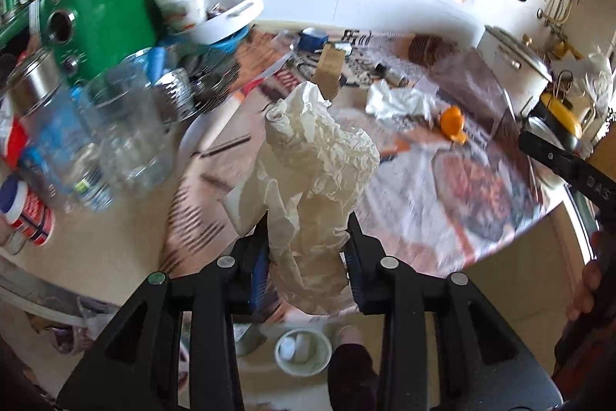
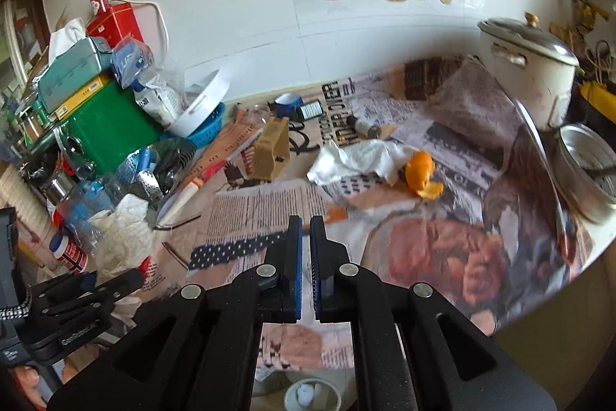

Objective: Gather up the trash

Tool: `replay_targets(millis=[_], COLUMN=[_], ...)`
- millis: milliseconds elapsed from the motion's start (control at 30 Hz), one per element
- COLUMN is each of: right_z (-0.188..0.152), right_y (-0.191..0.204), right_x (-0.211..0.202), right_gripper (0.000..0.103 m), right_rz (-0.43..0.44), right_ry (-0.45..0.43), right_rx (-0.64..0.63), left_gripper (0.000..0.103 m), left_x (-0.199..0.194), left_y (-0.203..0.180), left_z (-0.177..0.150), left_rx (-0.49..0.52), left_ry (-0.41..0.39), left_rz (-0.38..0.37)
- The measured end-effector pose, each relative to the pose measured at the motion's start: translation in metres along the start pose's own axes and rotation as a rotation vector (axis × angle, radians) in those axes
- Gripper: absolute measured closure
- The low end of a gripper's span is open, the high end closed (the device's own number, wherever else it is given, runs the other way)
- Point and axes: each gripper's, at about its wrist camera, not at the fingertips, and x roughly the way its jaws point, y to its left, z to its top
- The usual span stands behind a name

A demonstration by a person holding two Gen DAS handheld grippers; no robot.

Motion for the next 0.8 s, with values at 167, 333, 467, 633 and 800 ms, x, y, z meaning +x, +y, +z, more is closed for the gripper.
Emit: replay_targets(millis=[167, 333, 467, 633, 800], right_z=[0.005, 0.031, 0.048, 0.052, 0.05], right_y=[-0.026, -0.072, -0.117, -0.147, -0.157], right_x=[0.021, 0.069, 0.122, 0.179, 0.215], right_gripper=[0.04, 0.039, 0.039, 0.039, 0.039], right_rz=[-0.094, -0.169, -0.164, -0.127, -0.115], right_ry=[0.038, 0.048, 0.124, 0.213, 0.263], right_rx=[0.012, 0.026, 0.067, 0.084, 0.065], left_gripper=[0.069, 0.069, 0.069, 0.069, 0.069], left_x=[0.005, 0.034, 0.068, 0.097, 0.116], left_y=[0.003, 0.001, -0.008, -0.02, -0.034], left_z=[-0.002, 0.004, 0.011, 0.02, 0.028], left_rx=[-0.011, -0.078, -0.124, -0.183, -0.194], left_ry=[0.009, 0.034, 0.064, 0.08, 0.094], left_rz=[0.017, 0.062, 0.069, 0.086, 0.114])
